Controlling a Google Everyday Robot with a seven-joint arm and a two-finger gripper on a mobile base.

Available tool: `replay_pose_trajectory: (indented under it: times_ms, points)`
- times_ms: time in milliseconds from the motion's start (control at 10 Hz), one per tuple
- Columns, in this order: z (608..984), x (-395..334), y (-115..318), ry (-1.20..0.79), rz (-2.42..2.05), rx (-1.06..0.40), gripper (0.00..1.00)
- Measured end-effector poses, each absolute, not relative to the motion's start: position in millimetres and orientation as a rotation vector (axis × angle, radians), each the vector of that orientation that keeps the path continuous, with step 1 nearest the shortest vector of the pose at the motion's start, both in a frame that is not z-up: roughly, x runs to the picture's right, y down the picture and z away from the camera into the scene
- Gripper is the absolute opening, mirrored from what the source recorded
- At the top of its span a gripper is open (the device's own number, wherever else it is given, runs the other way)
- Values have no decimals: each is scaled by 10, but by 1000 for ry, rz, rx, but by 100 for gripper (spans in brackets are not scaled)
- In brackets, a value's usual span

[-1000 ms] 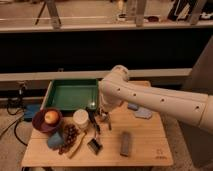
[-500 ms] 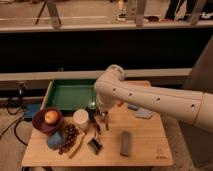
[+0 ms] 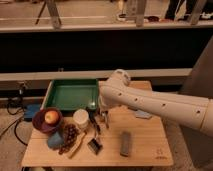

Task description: Place fork in metal cup

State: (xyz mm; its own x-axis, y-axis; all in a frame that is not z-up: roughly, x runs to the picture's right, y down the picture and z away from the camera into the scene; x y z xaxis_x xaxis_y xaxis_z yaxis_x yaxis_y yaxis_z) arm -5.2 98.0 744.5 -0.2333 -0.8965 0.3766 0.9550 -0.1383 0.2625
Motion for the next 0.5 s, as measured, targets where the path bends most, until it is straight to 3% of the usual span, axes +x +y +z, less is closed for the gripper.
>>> replay_pose_trajectory:
  times_ms: [500]
  points:
    - [7707,-221,726,-549,-1720,-105,0]
